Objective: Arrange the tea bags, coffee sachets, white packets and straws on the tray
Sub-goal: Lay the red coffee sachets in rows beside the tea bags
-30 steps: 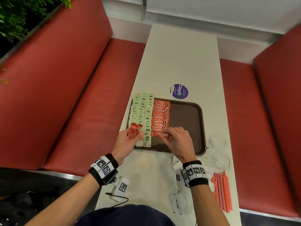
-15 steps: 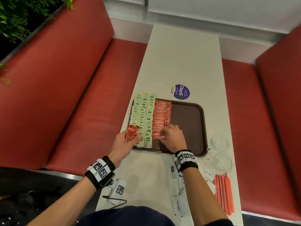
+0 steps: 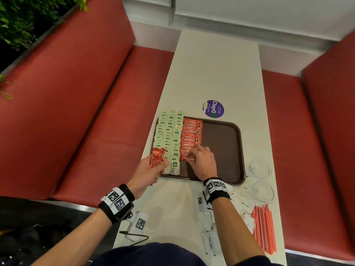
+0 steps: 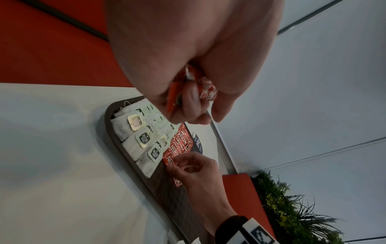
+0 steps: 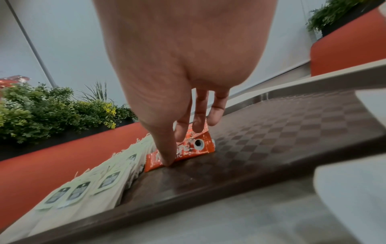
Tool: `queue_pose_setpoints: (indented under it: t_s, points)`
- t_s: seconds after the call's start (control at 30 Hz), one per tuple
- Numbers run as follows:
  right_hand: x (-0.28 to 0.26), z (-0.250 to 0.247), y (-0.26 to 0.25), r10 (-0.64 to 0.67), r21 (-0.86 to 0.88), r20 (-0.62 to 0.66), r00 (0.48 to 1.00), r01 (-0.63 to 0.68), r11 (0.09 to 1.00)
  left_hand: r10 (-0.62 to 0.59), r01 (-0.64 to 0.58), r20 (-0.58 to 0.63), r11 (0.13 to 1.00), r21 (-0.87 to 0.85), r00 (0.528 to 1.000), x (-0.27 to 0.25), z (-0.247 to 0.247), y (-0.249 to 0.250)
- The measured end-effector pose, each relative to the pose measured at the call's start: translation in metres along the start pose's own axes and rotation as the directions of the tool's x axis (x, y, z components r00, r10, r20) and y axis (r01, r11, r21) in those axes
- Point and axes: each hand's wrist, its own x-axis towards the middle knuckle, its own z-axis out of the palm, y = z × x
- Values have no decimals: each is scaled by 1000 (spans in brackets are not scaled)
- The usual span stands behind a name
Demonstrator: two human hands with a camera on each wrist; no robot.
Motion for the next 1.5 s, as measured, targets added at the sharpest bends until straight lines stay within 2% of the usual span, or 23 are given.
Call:
queue_pose_setpoints:
  t_s: [0.2, 0.3, 0.37, 0.4, 0.47, 0.57, 0.63, 0.73, 0.87, 1.0, 1.1, 1.2, 1.4, 1.5]
  points:
    - [-1, -2, 1, 2, 17, -31, 1000, -1, 1000, -108, 125, 91, 972, -200, 990, -1, 3, 2]
    - [-4, -11, -2, 10, 49, -43, 999, -8, 999, -93, 118, 125, 970, -213, 988, -4, 4, 9]
    - [-7, -24, -11, 17, 172, -81, 997, -3, 985, -58, 91, 168, 976, -198, 984, -6, 4, 12]
    - [-9, -33, -17, 25, 298, -103, 994, 7, 955, -40, 78, 191, 978, -193, 981, -7, 3, 13]
    - [-16, -55, -37, 44, 569, -88, 995, 14, 822, -9, 51, 229, 983, -177, 973, -8, 3, 12]
    - [-30, -85, -62, 26, 787, 55, 998, -60, 614, 12, 20, 268, 993, -118, 963, -10, 4, 13]
    - [-39, -96, -68, 3, 824, 99, 995, -84, 560, 23, 1, 277, 996, -86, 961, -12, 7, 14]
    - [-49, -105, -64, 32, 851, 80, 996, -85, 519, 46, -26, 251, 996, -84, 967, -14, 8, 15]
    - [-61, -113, -58, 66, 942, 86, 994, -103, 320, 97, -75, 174, 988, -133, 980, -12, 5, 11]
    - [-71, -115, -60, 42, 950, 152, 987, -158, 268, 157, -146, 57, 974, -171, 986, -9, 4, 11]
    - [-76, -115, -59, 27, 968, 130, 991, -133, 211, 184, -183, -16, 959, -214, 983, -10, 4, 14]
    - [-81, -116, -55, 30, 974, 113, 993, -116, 193, 220, -228, -62, 953, -200, 973, -12, 7, 18]
    - [-82, -109, -49, 83, 933, 75, 994, -100, 347, 254, -266, -140, 961, -73, 957, -13, 14, 20]
    - [-81, -107, -46, 142, 923, 62, 988, -111, 368, 256, -268, -167, 962, -52, 952, -13, 17, 19]
